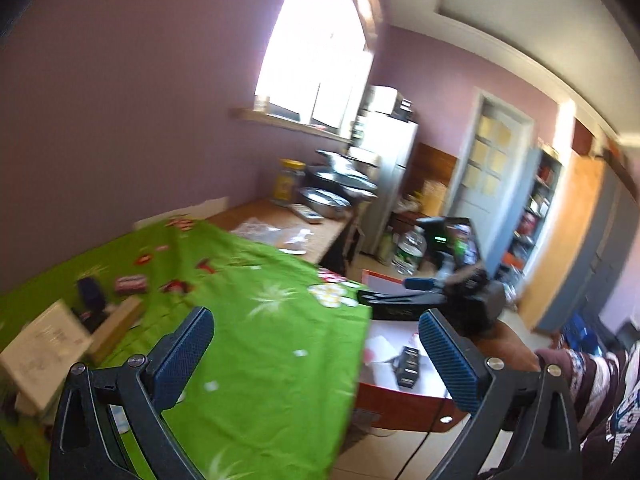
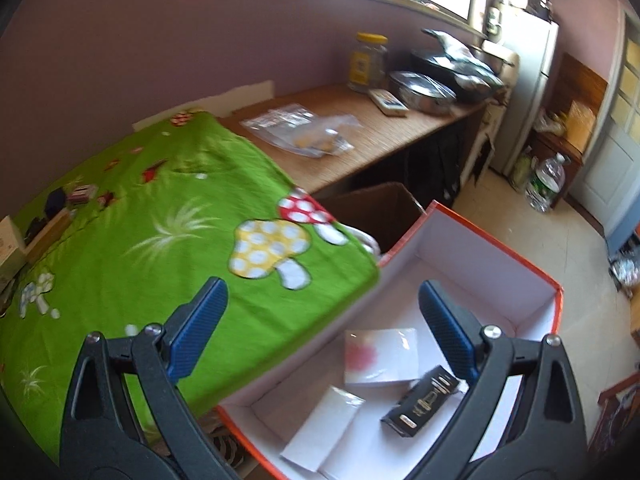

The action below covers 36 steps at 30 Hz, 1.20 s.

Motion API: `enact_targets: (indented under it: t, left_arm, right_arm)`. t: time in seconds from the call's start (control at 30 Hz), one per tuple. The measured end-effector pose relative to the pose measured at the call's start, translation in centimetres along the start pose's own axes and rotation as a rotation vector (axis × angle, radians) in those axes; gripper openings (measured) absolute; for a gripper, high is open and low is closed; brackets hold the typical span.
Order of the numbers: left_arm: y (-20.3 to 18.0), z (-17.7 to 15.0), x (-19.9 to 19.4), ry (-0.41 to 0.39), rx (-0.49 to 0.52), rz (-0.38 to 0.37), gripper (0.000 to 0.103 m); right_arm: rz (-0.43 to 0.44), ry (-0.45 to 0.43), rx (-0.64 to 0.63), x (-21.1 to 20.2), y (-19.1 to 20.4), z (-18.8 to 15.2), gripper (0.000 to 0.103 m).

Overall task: Organize objects
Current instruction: 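Return both grippers to the bedspread above the remaining boxes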

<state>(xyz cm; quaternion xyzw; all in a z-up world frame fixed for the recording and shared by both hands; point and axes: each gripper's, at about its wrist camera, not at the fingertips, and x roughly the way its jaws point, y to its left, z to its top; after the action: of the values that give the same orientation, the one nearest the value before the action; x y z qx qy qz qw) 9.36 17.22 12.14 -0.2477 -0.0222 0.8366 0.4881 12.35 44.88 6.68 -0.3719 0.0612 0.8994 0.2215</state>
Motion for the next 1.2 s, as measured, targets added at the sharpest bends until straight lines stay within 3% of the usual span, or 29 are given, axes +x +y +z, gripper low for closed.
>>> enact_targets:
  t: [0.23, 0.37, 0.63, 1.0, 1.2]
  left_arm:
    - [5.7, -0.3, -2.3, -0.004, -0.18, 0.125, 0.103]
    - [8.9, -0.9, -3.0, 0.029, -0.282, 0.15, 0.103]
    - [12.3, -1.6, -5.1, 0.084, -0.296, 0.233, 0.103]
    - [18.4, -2.9, -9.9, 0.109, -0.348, 0.454, 0.102]
    - [20.8, -4.0, -9.7, 0.148, -0.386, 0.485, 0.097]
  right_arm:
    - [0.067, -0.058, -0.121, -1.2, 5.5, 1.1, 0.098]
    - [0.104, -0.055, -0.158, -1.3, 8.4, 1.4, 0.098]
    - [0.184, -0.04, -0.195, -1.1, 13.3, 1.3, 0.098]
    - [0.348, -0.039, -0.273, -1.6, 19.4, 1.2, 0.098]
    - [0.443, -0.029, -0.351, -1.9, 23.4, 1.1, 0.099]
